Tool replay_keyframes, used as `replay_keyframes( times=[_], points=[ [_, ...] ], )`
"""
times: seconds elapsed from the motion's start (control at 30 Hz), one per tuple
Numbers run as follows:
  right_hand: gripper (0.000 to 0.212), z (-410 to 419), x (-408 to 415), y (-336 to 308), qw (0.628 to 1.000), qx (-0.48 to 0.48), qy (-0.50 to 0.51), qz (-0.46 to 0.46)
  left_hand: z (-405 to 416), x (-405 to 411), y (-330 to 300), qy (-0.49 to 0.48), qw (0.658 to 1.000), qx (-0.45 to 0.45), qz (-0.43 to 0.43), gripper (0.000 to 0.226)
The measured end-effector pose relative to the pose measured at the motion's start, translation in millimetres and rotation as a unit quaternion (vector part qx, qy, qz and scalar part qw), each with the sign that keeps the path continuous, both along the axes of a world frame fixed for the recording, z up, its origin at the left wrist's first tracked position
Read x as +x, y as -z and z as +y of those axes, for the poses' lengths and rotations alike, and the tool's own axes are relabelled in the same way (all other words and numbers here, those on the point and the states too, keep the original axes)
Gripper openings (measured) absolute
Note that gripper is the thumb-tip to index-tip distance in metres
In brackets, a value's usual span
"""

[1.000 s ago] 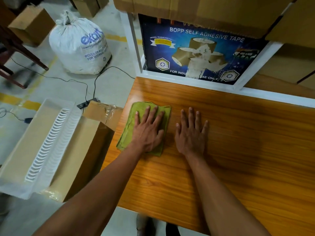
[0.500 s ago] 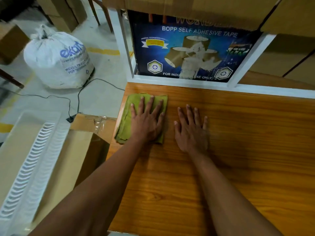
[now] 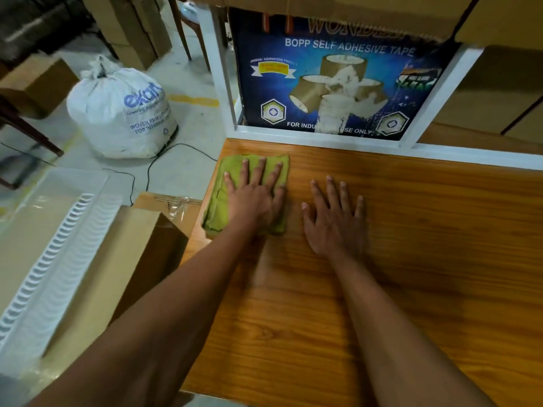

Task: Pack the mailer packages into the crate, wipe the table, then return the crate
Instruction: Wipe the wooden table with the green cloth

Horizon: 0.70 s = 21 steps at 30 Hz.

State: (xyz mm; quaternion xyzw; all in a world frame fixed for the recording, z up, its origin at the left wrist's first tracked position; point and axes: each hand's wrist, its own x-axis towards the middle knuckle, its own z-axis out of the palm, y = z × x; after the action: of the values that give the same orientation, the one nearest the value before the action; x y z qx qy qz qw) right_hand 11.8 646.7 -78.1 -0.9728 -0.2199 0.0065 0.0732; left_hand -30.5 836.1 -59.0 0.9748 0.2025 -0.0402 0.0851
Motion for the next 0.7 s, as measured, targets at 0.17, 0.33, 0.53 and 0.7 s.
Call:
replay_keyframes(
  times=[0.17, 0.33, 0.53, 0.7],
  points=[
    [0.069, 1.6, -1.0, -5.5, 1.0, 0.008, 0.003, 0.014, -44.2, -94.9, 0.5, -0.003, 1.0, -0.006, -0.013, 0.063],
    [0.072, 1.2, 0.4, -5.2, 1.0, 0.01, 0.0, 0.011, -23.9, -54.8, 2.8, -0.02, 1.0, 0.006, -0.019, 0.067],
    [0.073, 0.6, 0.6, -1.8, 1.0, 0.012, -0.001, 0.0, 9.0, 4.4, 0.1, -0.026, 1.0, -0.001, -0.009, 0.07],
    [0.074, 1.5, 0.2, -7.0, 1.0, 0.015, 0.001, 0.005, -39.2, -101.3, -1.4, -0.019, 1.0, -0.002, -0.022, 0.065]
  ],
)
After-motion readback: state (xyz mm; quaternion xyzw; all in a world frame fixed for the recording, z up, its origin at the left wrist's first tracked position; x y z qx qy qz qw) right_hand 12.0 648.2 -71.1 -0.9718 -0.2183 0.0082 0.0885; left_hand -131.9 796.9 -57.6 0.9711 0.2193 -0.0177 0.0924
